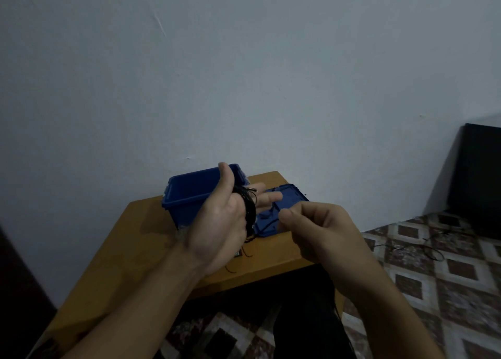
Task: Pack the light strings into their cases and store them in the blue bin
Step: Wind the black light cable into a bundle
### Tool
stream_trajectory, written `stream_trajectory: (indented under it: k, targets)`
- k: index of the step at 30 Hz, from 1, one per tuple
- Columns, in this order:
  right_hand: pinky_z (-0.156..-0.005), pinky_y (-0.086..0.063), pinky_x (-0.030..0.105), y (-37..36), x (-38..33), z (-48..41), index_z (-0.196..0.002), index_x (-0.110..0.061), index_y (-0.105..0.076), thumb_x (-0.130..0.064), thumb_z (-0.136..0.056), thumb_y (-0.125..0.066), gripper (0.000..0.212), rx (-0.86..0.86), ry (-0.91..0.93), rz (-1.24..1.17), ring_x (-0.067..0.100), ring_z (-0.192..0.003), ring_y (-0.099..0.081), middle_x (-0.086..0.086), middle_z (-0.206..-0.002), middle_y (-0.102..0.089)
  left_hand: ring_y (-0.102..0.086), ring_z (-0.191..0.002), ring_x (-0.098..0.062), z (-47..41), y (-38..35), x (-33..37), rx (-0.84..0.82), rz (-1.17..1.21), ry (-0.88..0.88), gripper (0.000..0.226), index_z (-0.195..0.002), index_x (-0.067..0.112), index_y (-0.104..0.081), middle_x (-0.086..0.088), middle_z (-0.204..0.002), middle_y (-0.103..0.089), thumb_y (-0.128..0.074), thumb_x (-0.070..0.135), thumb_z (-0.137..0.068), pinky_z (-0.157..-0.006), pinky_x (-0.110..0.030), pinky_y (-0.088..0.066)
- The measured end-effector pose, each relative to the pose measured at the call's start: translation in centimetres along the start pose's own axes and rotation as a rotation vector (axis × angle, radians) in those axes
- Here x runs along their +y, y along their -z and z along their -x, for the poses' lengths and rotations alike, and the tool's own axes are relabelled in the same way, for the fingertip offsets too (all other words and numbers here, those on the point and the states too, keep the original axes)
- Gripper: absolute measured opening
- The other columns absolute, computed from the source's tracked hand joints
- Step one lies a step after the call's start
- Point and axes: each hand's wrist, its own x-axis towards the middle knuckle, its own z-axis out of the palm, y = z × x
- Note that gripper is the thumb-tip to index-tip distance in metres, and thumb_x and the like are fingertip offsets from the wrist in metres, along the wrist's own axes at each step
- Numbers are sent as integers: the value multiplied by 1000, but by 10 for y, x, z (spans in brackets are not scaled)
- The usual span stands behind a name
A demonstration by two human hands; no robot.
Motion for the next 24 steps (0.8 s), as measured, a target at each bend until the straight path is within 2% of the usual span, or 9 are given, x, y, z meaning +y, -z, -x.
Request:
stream_trajectory:
  k: [2, 3, 5, 7, 9, 12, 16, 21, 24]
  targets:
    - [-44, -25, 21, 0, -1, 0, -70, -14, -68, -34, -92, -65, 30, 10, 0, -62, 7, -42, -28, -10, -48, -40, -37, -143, -14, 0, -2, -1, -41, -19, 52, 88, -123, 26, -61, 0, -150, -49, -9, 82, -79, -125, -47, -8]
    - [-44, -23, 23, 1, -1, 0, -70, -15, -70, -36, -92, -68, 30, 9, 2, -100, 8, -43, -26, -9, -48, -38, -37, -143, -14, -1, -1, -2, -53, -24, 79, 91, -130, 22, -57, 0, -150, -50, -8, 81, -81, -125, -46, -9]
    - [-44, -19, 23, 3, -1, -1, -74, -10, -70, -34, -87, -69, 27, 5, 8, -167, 10, -43, -23, -9, -48, -36, -42, -141, -14, -2, 2, -3, -91, -38, 120, 99, -147, 12, -43, -4, -146, -54, -8, 80, -85, -124, -43, -16]
    - [-44, -18, 23, 5, -2, -1, -76, -3, -67, -27, -83, -66, 26, -9, 19, -190, 9, -43, -23, -9, -47, -39, -51, -133, -17, -3, 4, -3, -146, -86, 129, 102, -146, 6, -43, -8, -138, -61, -7, 81, -89, -121, -42, -24]
    - [-43, -20, 22, 4, -4, 0, -75, -3, -64, -21, -83, -69, 21, -18, 43, -189, 7, -41, -27, -9, -46, -46, -61, -114, -21, -2, 4, -2, -163, -166, 135, 104, -133, 1, -57, -13, -119, -68, -2, 78, -90, -109, -42, -38]
    - [-42, -23, 21, 1, -9, 3, -73, -5, -61, -23, -84, -69, 23, -14, 83, -162, 4, -39, -33, -6, -45, -51, -61, -83, -26, 2, -1, 2, -197, -250, 164, 107, -110, -4, -66, -17, -89, -67, -2, 78, -88, -84, -40, -47]
    - [-44, -28, 20, 1, -7, 3, -73, -9, -64, -19, -93, -65, 22, 51, 86, -108, 5, -41, -33, -7, -48, -50, -53, -58, -21, 6, -3, 5, -242, -279, 195, 104, -86, 1, -70, -13, -65, -60, -3, 81, -84, -58, -26, -44]
    - [-47, -35, 9, 1, -7, 2, -75, -6, -64, -13, -96, -62, 22, 45, 148, -27, -2, -43, -44, -12, -50, -51, -34, -43, -13, 10, -12, 10, -254, -271, 196, 92, -66, 20, -71, 4, -45, -52, -1, 74, -89, -53, -32, -29]
    - [-46, -35, 7, -1, -11, 4, -79, 1, -62, -12, -94, -59, 20, -26, 180, -98, -2, -41, -45, -12, -48, -52, -28, -41, -14, 10, -9, 9, -247, -303, 207, 92, -56, 18, -67, 4, -40, -42, -4, 77, -88, -52, -31, -29]
